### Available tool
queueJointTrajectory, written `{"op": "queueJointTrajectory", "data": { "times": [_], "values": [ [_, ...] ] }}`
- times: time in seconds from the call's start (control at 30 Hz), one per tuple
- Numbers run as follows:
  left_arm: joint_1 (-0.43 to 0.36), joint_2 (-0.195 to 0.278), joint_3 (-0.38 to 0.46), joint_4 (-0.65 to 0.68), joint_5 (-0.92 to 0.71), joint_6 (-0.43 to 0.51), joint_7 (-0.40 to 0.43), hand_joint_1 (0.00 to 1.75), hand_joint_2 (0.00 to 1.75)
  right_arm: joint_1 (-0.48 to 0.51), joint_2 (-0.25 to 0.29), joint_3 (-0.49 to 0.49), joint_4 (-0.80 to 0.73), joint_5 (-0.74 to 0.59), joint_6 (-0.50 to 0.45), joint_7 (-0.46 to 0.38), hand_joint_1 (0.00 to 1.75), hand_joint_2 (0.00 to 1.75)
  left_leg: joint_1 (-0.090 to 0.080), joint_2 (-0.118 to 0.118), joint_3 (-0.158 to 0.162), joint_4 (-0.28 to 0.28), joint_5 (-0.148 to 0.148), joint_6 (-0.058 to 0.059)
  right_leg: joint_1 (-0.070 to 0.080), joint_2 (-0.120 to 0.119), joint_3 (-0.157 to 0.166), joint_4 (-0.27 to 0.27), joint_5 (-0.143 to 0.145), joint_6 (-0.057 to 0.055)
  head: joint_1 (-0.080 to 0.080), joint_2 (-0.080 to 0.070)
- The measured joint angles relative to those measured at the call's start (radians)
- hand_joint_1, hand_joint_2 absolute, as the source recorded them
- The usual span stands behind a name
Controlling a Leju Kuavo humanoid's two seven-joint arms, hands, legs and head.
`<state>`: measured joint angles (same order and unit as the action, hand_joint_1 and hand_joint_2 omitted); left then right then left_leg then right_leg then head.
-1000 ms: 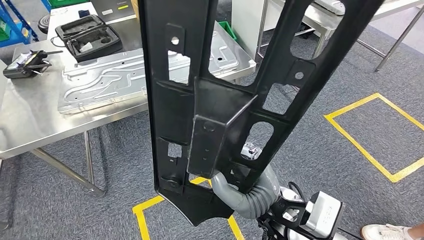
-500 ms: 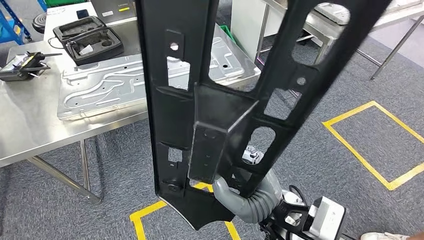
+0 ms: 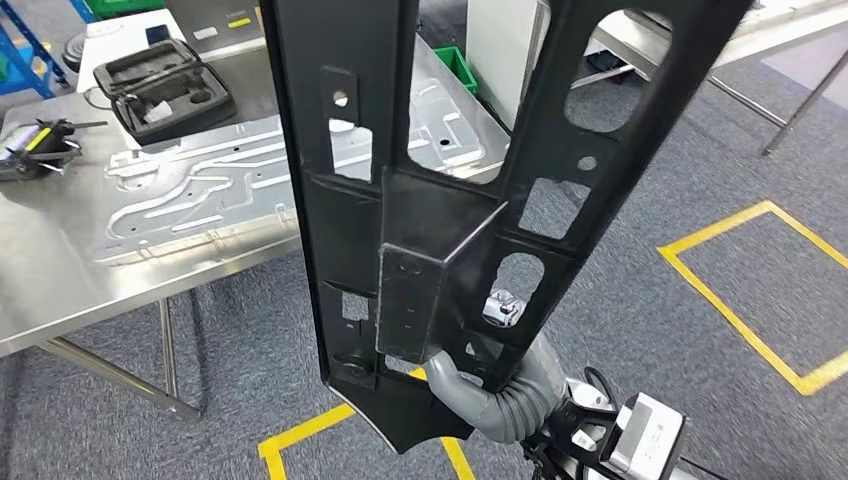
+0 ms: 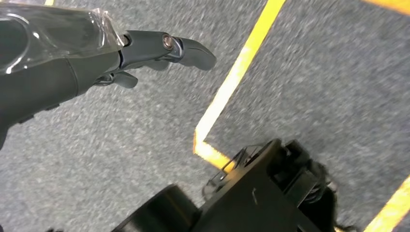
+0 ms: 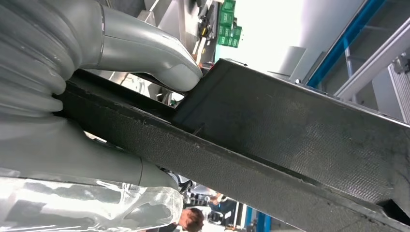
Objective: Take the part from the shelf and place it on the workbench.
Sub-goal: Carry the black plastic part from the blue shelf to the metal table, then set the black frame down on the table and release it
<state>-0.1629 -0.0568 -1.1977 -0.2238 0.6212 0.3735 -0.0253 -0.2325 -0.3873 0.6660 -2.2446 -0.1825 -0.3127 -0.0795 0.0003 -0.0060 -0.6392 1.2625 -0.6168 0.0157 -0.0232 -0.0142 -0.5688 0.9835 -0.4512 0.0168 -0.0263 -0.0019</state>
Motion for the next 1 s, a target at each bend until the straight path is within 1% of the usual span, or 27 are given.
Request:
{"op": "queueJointTrajectory", "data": {
  "times": [0.03,0.07,0.1,0.13,0.17,0.2,0.23,0.3,0.33,0.37,0.4,0.43,0.47,0.5,0.53,0.57,0.6,0.63,0.67,0.7,0.73,0.8,0.83,0.87,0.9,0.97,1.0],
  "values": [
    [-0.003,0.000,0.000,0.000,0.000,0.000,-0.001,0.00,1.75,0.000,0.000,0.000,0.000,0.001,0.001,0.002,1.75,1.75,0.000,0.000,-0.011,-0.003,0.026,0.002,0.000,-0.003,0.012,0.000,-0.009,0.001,0.000,0.000],
    [-0.003,0.000,0.000,0.000,0.000,0.000,-0.001,0.00,1.75,0.000,0.000,0.000,0.000,0.002,0.001,0.004,1.75,1.75,0.000,0.000,-0.002,-0.049,0.073,0.005,0.000,-0.004,0.027,0.000,-0.018,0.003,0.000,0.000],
    [-0.001,0.000,0.000,0.000,0.000,0.000,-0.001,0.00,1.75,-0.001,0.000,0.000,0.000,0.003,0.002,0.005,1.75,1.75,-0.001,0.001,0.019,-0.122,0.129,0.011,0.000,-0.004,0.041,-0.001,-0.028,0.006,0.000,0.000],
    [0.002,0.000,0.000,0.000,0.000,0.000,-0.001,0.00,1.75,-0.002,0.000,0.000,0.000,0.003,0.002,0.005,1.75,1.75,-0.004,0.002,0.040,-0.186,0.170,0.017,0.002,-0.004,0.052,-0.002,-0.035,0.009,0.000,0.000],
    [0.004,0.000,-0.001,0.000,0.000,-0.001,-0.001,0.00,1.75,-0.003,0.000,0.000,0.000,0.003,0.002,0.005,1.75,1.75,-0.007,0.002,0.058,-0.240,0.194,0.024,0.003,-0.003,0.058,-0.003,-0.041,0.013,0.000,0.000],
    [0.006,0.000,-0.001,0.000,0.000,-0.001,-0.001,0.00,1.75,-0.004,-0.001,0.000,0.000,0.003,0.002,0.005,1.75,1.75,-0.010,0.003,0.067,-0.268,0.200,0.029,0.004,-0.003,0.060,-0.005,-0.044,0.017,0.000,0.000],
    [0.006,0.000,-0.001,0.000,0.000,-0.001,-0.001,0.00,1.75,-0.005,-0.001,0.000,-0.001,0.003,0.002,0.006,1.75,1.75,-0.014,0.003,0.071,-0.276,0.192,0.033,0.004,-0.003,0.059,-0.007,-0.045,0.021,0.000,0.000],
    [0.007,0.000,-0.001,0.000,0.000,0.000,0.000,0.00,1.75,-0.007,-0.001,0.000,-0.002,0.003,0.002,0.006,1.75,1.75,-0.010,0.001,0.078,-0.291,0.188,0.040,0.003,-0.003,0.058,-0.010,-0.049,0.031,0.000,0.000],
    [0.008,0.000,-0.001,0.000,0.000,0.000,0.000,0.00,1.75,-0.007,-0.002,0.000,-0.003,0.004,0.002,0.006,1.75,1.75,-0.007,0.000,0.085,-0.297,0.188,0.043,0.004,-0.002,0.054,0.002,-0.057,0.035,0.001,0.000],
    [0.010,0.000,-0.001,0.000,0.000,0.000,0.001,0.00,1.75,-0.008,-0.002,0.000,-0.003,0.004,0.002,0.005,1.75,1.75,-0.004,0.000,0.093,-0.304,0.186,0.048,0.005,0.000,0.039,0.035,-0.071,0.038,0.001,0.000],
    [0.011,-0.001,-0.001,0.000,-0.001,0.000,0.002,0.00,1.75,-0.008,-0.002,0.000,-0.004,0.004,0.002,0.005,1.75,1.75,-0.002,-0.001,0.102,-0.308,0.183,0.052,0.004,0.003,0.010,0.090,-0.093,0.040,0.002,0.000],
    [0.012,-0.001,-0.001,0.000,-0.001,0.000,0.002,0.00,1.75,-0.008,-0.003,0.000,-0.004,0.004,0.002,0.005,1.75,1.75,-0.003,-0.001,0.109,-0.310,0.178,0.057,0.006,0.004,-0.033,0.164,-0.117,0.040,0.003,0.000],
    [0.012,-0.002,-0.002,0.000,-0.001,0.000,0.002,0.00,1.75,-0.007,-0.003,0.000,-0.004,0.004,0.001,0.005,1.75,1.75,-0.004,-0.002,0.115,-0.310,0.173,0.060,0.005,0.005,-0.080,0.235,-0.134,0.041,0.003,0.000],
    [0.013,-0.003,-0.002,0.000,-0.001,0.000,0.003,0.00,1.75,-0.006,-0.003,0.000,-0.004,0.004,0.001,0.006,1.75,1.75,-0.005,-0.004,0.123,-0.310,0.166,0.061,0.005,0.005,-0.118,0.282,-0.136,0.042,0.003,0.000],
    [0.015,-0.003,-0.002,0.000,-0.001,-0.001,0.003,0.00,1.75,-0.005,-0.004,0.000,-0.004,0.004,0.001,0.006,1.75,1.75,-0.005,-0.006,0.133,-0.310,0.158,0.061,0.005,0.006,-0.139,0.291,-0.114,0.041,0.003,0.000],
    [0.017,-0.003,-0.002,0.000,-0.001,-0.001,0.003,0.00,1.75,-0.005,-0.004,0.000,-0.004,0.004,0.001,0.006,1.75,1.75,-0.006,-0.009,0.147,-0.310,0.148,0.060,0.005,0.006,-0.136,0.255,-0.070,0.040,0.003,0.000],
    [0.018,-0.003,-0.002,0.000,-0.001,-0.002,0.003,0.00,1.75,-0.005,-0.004,0.000,-0.004,0.004,0.001,0.006,1.75,1.75,-0.005,-0.012,0.162,-0.310,0.137,0.058,0.005,0.006,-0.116,0.186,-0.014,0.038,0.003,0.000],
    [0.019,-0.004,-0.002,0.000,-0.001,-0.003,0.003,0.00,1.75,-0.005,-0.004,0.000,-0.004,0.005,0.001,0.006,1.75,1.75,-0.007,-0.014,0.173,-0.310,0.126,0.054,0.006,0.007,-0.090,0.116,0.028,0.036,0.003,0.000],
    [0.019,-0.004,-0.002,0.000,-0.001,-0.003,0.003,0.00,1.75,-0.006,-0.004,0.000,-0.004,0.006,0.001,0.006,1.75,1.75,-0.009,-0.016,0.180,-0.309,0.117,0.049,0.007,0.008,-0.067,0.057,0.052,0.033,0.002,0.000],
    [0.018,-0.004,-0.002,0.000,0.000,-0.003,0.003,0.00,1.75,-0.006,-0.004,0.000,-0.004,0.007,0.001,0.006,1.75,1.75,-0.010,-0.016,0.182,-0.309,0.110,0.044,0.009,0.010,-0.054,0.024,0.059,0.029,0.001,0.000],
    [0.018,-0.004,-0.002,0.000,0.000,-0.003,0.003,0.00,1.75,-0.007,-0.004,0.000,-0.005,0.010,0.001,0.007,1.75,1.75,-0.012,-0.017,0.180,-0.310,0.106,0.040,0.011,0.012,-0.050,0.014,0.050,0.025,0.000,0.000],
    [0.016,-0.004,-0.002,0.000,0.000,-0.003,0.003,0.00,1.75,-0.007,-0.005,0.000,-0.006,0.015,0.001,0.010,1.75,1.75,-0.010,-0.016,0.180,-0.311,0.098,0.032,0.010,0.013,-0.047,0.008,0.043,0.016,0.000,0.000],
    [0.015,-0.004,-0.002,0.000,0.000,-0.003,0.003,0.00,1.75,-0.008,-0.006,0.000,-0.007,0.017,0.001,0.011,1.75,1.75,-0.009,-0.014,0.178,-0.300,0.090,0.026,0.008,0.011,-0.044,0.007,0.039,0.011,0.000,0.000],
    [0.014,-0.003,-0.002,0.000,0.000,-0.003,0.003,0.00,1.75,-0.009,-0.006,0.000,-0.008,0.019,0.001,0.011,1.75,1.75,-0.008,-0.013,0.164,-0.270,0.076,0.019,0.005,0.008,-0.039,0.005,0.034,0.006,-0.001,0.000],
    [0.012,-0.003,-0.002,0.000,0.000,-0.002,0.003,0.00,1.75,-0.009,-0.006,0.000,-0.009,0.021,0.001,0.012,1.75,1.75,-0.005,-0.011,0.137,-0.216,0.053,0.012,0.003,0.005,-0.034,0.004,0.029,0.002,-0.002,0.000],
    [0.005,-0.003,-0.001,0.000,0.001,0.000,-0.001,0.00,1.75,-0.009,-0.007,0.000,-0.009,0.022,0.000,0.013,1.75,1.75,0.000,-0.009,0.048,-0.067,0.005,0.002,0.002,-0.002,-0.024,0.004,0.018,0.000,-0.003,0.000],
    [0.001,-0.003,0.000,0.000,0.002,0.001,-0.003,0.00,1.75,-0.008,-0.007,0.000,-0.009,0.019,0.000,0.012,1.75,1.75,0.001,-0.007,0.010,-0.012,-0.003,-0.002,0.002,-0.004,-0.017,0.004,0.012,0.000,-0.003,0.000]
  ]
}}
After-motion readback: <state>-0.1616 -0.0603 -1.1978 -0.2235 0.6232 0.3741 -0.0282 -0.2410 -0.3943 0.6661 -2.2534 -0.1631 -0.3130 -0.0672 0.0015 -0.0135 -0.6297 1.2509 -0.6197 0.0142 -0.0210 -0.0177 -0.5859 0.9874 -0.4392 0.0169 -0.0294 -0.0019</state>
